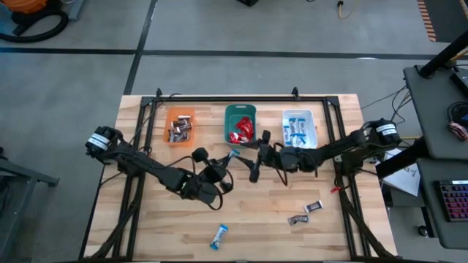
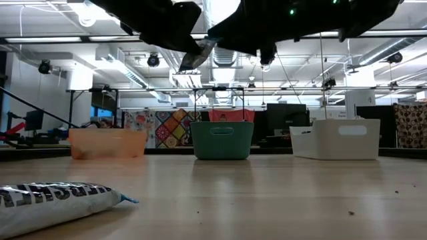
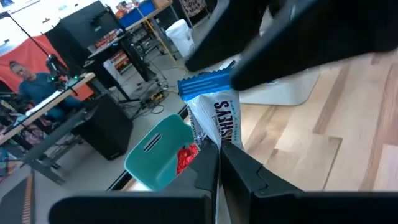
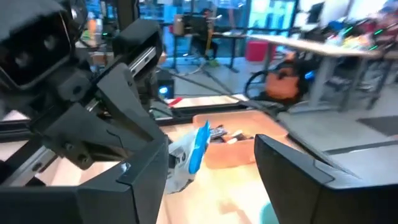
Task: Organize candy in baskets
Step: Put the white chocolate bar into the white bin
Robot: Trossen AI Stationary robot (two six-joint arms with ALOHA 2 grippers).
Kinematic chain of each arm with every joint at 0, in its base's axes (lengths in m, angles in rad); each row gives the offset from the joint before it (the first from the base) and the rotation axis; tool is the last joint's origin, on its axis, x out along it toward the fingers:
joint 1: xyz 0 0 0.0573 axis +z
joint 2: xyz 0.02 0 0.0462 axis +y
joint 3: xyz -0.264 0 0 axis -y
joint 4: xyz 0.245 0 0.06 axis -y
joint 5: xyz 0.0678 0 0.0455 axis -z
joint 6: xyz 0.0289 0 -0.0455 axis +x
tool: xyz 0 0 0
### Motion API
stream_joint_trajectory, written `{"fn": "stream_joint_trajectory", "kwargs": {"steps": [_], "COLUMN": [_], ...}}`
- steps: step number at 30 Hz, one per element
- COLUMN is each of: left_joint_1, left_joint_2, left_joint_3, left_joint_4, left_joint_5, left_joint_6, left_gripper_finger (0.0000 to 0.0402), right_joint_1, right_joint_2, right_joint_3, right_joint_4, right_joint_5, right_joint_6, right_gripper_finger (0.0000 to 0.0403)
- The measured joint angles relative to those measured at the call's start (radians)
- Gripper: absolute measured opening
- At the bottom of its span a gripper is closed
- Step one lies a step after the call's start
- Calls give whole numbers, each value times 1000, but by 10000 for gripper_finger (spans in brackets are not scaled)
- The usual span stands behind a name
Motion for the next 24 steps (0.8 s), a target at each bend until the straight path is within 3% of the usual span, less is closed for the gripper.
{"fn": "stream_joint_trajectory", "kwargs": {"steps": [4,8,17,24], "left_joint_1": [9,10,12,36], "left_joint_2": [0,0,0,-12], "left_joint_3": [1,1,1,1], "left_joint_4": [9,28,41,51], "left_joint_5": [23,23,32,214], "left_joint_6": [-6,-8,-10,-68], "left_gripper_finger": [0,0,0,36], "right_joint_1": [-55,-85,-94,-94], "right_joint_2": [14,20,20,5], "right_joint_3": [0,0,0,-1], "right_joint_4": [-3,-2,-1,-48], "right_joint_5": [-114,-185,-296,-307], "right_joint_6": [64,95,104,112], "right_gripper_finger": [225,191,25,18]}}
